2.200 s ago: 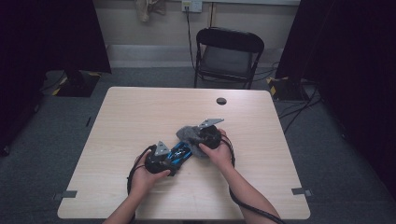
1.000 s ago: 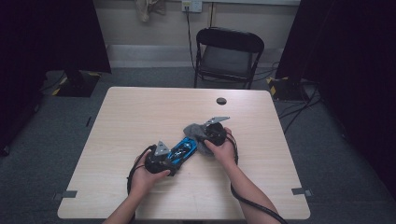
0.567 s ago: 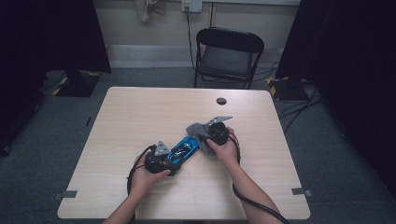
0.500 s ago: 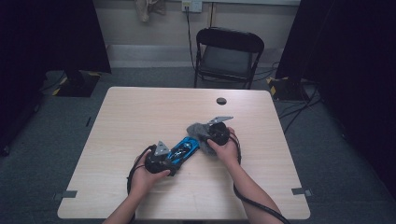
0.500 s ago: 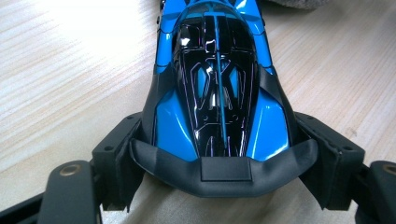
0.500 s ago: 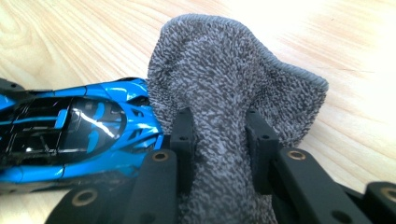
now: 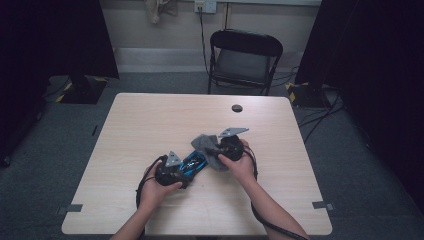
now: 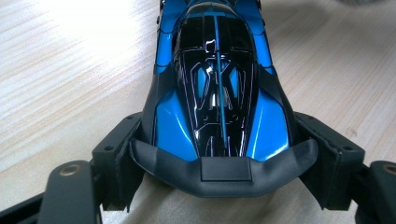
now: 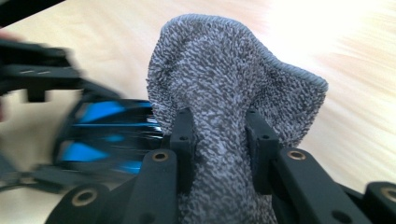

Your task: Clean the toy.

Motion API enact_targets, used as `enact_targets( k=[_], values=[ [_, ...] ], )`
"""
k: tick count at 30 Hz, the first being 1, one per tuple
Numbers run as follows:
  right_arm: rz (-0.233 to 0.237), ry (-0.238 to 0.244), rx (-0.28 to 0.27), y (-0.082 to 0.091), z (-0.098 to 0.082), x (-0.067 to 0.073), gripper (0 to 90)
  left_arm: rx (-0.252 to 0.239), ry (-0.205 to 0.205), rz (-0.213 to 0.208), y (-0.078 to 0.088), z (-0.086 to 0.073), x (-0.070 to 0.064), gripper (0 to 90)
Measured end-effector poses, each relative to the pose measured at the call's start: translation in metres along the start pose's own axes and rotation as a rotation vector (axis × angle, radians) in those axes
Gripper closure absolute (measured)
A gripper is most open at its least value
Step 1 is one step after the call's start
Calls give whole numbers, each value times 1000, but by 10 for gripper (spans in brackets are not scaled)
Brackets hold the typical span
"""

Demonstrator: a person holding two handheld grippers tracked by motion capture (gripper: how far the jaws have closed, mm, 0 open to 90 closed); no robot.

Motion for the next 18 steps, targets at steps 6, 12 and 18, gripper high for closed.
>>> enact_targets(
  k=[6, 12, 18],
  values=[
    [115, 49, 6, -19, 4, 48, 698, 0, -1, 0, 0, 0, 0, 241],
    [190, 63, 29, -27, 0, 70, 698, 0, -1, 0, 0, 0, 0, 241],
    [173, 81, 26, -29, -3, 66, 699, 1, -3, 0, 0, 0, 0, 241]
  ],
)
Point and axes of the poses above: each handheld gripper's, and its own axes: y roughly backward along the jaws, z roughly out of its top, x roughly to its left, the point moved 8 cm from there along -y, roughly forward along the jaws, and after that the axes turned 8 degrees about -x, right-handed, at the moved point
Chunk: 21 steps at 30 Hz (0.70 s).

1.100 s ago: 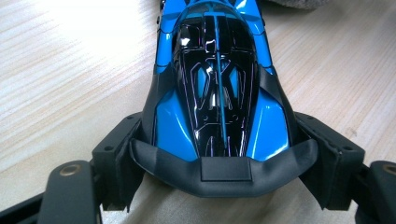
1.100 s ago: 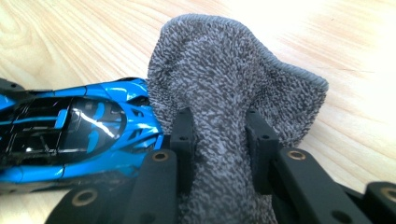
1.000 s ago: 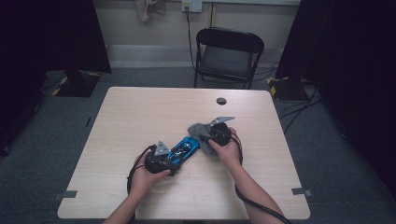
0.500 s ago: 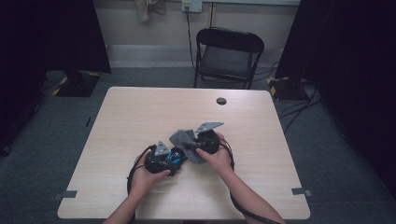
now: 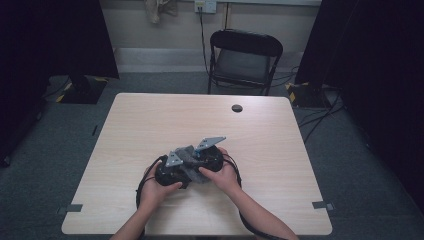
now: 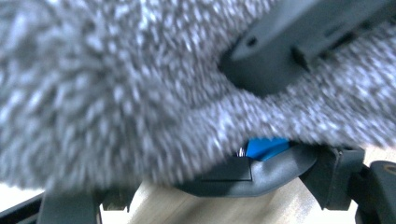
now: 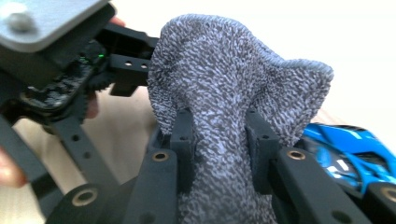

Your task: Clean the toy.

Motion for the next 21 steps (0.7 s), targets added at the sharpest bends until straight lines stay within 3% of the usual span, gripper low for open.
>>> enact_targets(
  k=[13, 21],
  values=[
    [-135, -52, 7, 13, -4, -49, 700, -1, 0, 0, 0, 0, 0, 241],
    [-192, -70, 12, 17, -8, -69, 700, -1, 2, 0, 0, 0, 0, 241]
  ],
)
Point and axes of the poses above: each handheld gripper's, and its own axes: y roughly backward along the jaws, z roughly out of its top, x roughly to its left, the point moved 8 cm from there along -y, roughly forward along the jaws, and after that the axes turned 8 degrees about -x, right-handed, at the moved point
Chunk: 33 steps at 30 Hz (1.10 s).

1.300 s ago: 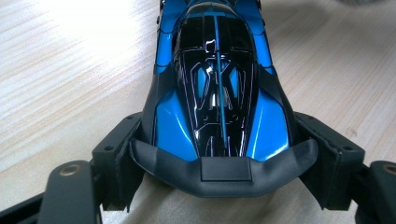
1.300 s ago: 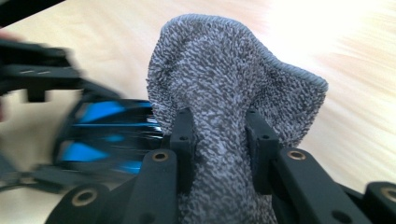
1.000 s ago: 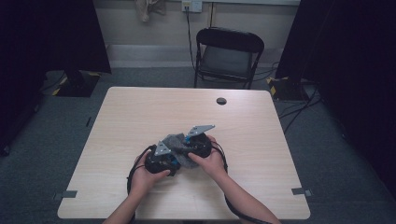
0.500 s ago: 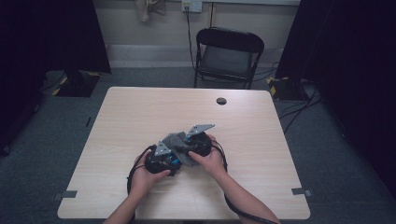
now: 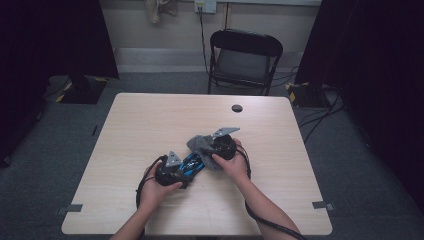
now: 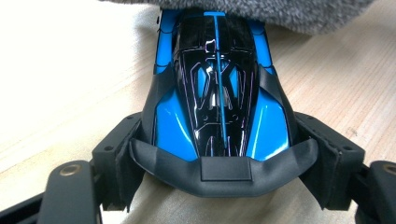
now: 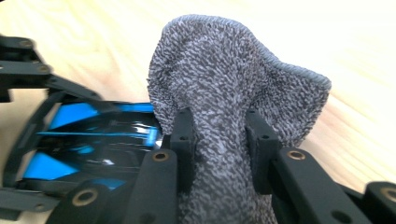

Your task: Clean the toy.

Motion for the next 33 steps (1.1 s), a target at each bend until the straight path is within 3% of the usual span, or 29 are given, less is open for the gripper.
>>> enact_targets(
  k=[5, 9, 23, 28, 33],
  values=[
    [-45, -20, 6, 2, -4, -14, 699, -2, 1, -1, 0, 0, 0, 241],
    [-69, -65, 12, 9, -12, -26, 698, 1, -1, -2, 0, 0, 0, 239],
    [-64, -21, 14, 29, -15, -25, 696, 33, -42, -11, 1, 1, 0, 201],
    [-61, -13, 11, 36, -16, -24, 695, 40, -29, -16, 7, 5, 0, 205],
    [-60, -1, 15, 39, -17, -22, 695, 6, -33, -34, 16, 16, 0, 201]
  ],
)
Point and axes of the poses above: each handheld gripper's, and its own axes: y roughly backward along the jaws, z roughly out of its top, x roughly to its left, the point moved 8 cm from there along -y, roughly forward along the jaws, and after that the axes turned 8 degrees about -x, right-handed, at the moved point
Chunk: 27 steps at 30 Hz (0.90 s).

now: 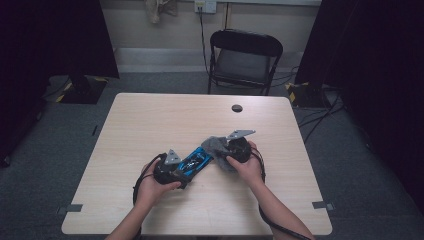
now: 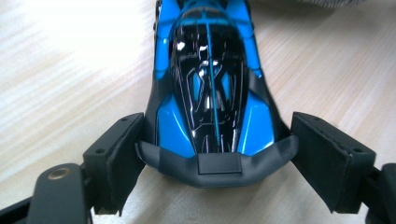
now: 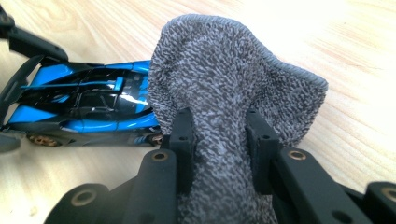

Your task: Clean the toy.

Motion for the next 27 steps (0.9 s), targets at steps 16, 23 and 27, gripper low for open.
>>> enact_targets(
  k=[16, 23, 27],
  values=[
    [31, 26, 12, 2, -5, 15, 695, -50, 68, 1, -1, 8, 18, 262],
    [48, 47, 7, 8, -4, 22, 695, -44, 68, -20, -7, 5, 15, 354],
    [78, 67, 2, 19, -6, 30, 695, -45, 66, -30, -7, 5, 14, 412]
  ],
)
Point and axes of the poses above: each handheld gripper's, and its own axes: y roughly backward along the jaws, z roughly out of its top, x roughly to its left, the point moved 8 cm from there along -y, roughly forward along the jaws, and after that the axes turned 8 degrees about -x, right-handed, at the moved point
